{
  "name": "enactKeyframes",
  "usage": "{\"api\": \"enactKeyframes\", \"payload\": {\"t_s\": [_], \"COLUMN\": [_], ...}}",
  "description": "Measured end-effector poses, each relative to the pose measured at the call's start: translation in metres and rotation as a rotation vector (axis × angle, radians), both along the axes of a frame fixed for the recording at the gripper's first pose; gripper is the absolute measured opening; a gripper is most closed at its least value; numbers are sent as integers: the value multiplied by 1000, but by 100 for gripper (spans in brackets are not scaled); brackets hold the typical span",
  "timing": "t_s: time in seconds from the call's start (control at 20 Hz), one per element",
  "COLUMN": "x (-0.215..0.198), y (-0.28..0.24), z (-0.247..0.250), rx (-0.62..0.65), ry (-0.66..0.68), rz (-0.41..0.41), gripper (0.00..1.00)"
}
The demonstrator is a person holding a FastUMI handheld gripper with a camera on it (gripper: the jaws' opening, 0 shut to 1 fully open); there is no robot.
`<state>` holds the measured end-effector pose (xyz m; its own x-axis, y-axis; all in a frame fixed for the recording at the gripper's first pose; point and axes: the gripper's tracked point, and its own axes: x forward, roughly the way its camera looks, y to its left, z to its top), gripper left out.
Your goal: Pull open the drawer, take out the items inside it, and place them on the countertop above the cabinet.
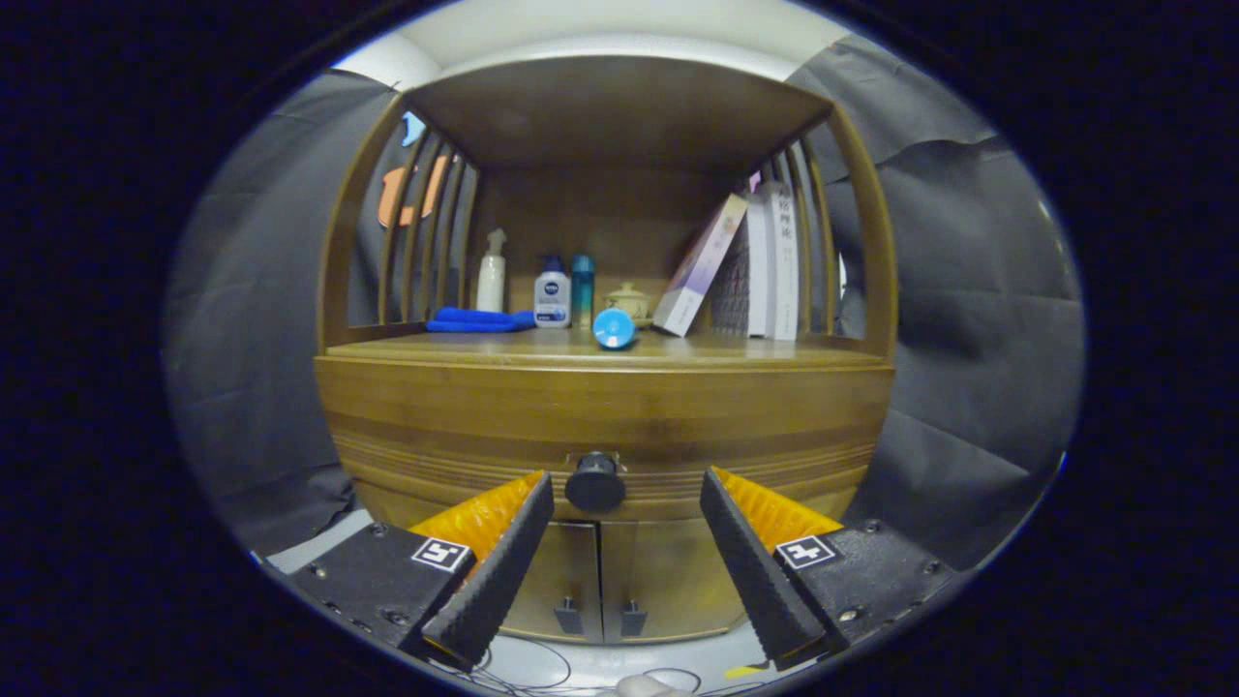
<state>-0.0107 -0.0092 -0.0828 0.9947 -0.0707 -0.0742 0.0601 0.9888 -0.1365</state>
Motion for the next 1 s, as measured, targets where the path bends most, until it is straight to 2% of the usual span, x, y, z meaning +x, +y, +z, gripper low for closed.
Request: {"api": "enactKeyframes", "payload": {"t_s": [0.3, 0.5, 0.75, 1.0], "x": [-25, -27, -33, -39], "y": [-2, 6, 15, 23], "z": [24, 44, 46, 38], "rx": [-10, 39, 49, 118], "ry": [-96, -203, -200, -142], "rz": [20, 60, 102, 123], "gripper": [100, 100, 100, 100]}}
